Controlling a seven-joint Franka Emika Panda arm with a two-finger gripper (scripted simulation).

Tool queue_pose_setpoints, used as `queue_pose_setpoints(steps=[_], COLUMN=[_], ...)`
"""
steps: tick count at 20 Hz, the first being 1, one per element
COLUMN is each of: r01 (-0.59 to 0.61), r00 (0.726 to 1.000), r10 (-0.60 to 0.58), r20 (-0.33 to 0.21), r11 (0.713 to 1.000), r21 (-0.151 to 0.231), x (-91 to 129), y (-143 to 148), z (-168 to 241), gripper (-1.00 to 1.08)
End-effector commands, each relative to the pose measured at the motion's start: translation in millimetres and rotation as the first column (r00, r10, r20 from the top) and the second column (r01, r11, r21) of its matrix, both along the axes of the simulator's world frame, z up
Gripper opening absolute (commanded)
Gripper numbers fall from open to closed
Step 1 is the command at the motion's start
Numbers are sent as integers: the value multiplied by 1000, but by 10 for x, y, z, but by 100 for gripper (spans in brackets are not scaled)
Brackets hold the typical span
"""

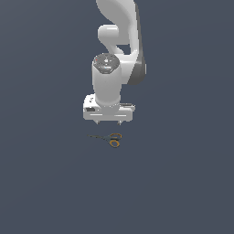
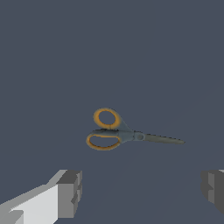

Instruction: Pick up the object and move it to a goal position.

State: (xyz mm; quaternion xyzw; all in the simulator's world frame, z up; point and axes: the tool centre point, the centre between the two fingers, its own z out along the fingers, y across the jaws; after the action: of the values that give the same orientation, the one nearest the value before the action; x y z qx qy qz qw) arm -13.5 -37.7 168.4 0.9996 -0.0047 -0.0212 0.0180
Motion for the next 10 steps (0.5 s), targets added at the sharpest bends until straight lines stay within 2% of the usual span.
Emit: queue_pose_setpoints(steps=[1, 10], r01=[-6, -96], r00=[1000, 995], r10=[6, 96], r20=[-1, -2], r11=[1000, 995], r21=[0, 2], x=[-3, -9], y=[0, -39], z=[-10, -98], gripper=[100, 100])
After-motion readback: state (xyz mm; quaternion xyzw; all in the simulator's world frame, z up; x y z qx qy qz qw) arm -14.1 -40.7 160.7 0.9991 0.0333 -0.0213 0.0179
